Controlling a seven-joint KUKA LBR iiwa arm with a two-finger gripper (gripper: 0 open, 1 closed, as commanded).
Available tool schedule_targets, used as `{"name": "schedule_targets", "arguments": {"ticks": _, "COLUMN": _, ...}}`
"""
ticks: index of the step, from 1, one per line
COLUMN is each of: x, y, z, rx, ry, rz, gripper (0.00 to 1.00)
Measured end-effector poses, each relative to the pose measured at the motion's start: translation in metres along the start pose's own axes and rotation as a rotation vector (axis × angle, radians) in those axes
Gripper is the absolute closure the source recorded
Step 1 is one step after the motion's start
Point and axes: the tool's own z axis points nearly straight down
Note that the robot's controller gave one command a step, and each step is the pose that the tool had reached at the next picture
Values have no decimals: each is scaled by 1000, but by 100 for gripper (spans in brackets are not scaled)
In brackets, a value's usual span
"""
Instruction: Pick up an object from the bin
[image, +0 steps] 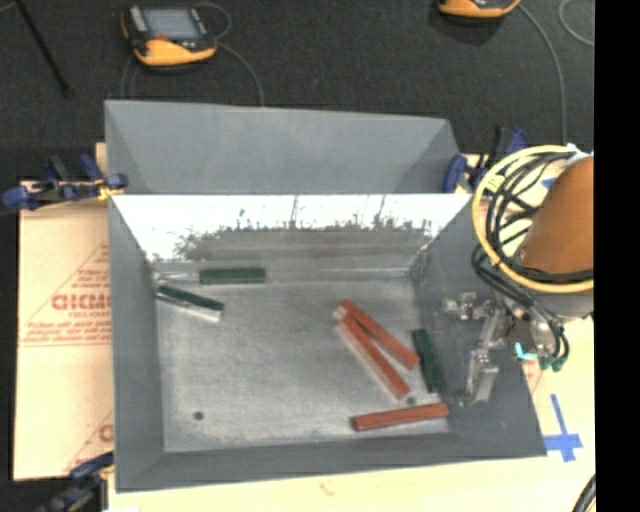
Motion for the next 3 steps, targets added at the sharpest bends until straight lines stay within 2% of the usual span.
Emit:
{"name": "schedule_targets", "arguments": {"ticks": 1, "x": -2, "y": 0, "z": -3, "rx": 1, "ry": -7, "rz": -4, "gripper": 0}}
{"name": "schedule_targets", "arguments": {"ticks": 2, "x": -16, "y": 10, "z": 47, "rx": 3, "ry": -15, "rz": -43, "gripper": 0}}
{"name": "schedule_targets", "arguments": {"ticks": 3, "x": -20, "y": 42, "z": 102, "rx": 2, "ry": -9, "rz": -221, "gripper": 0}}
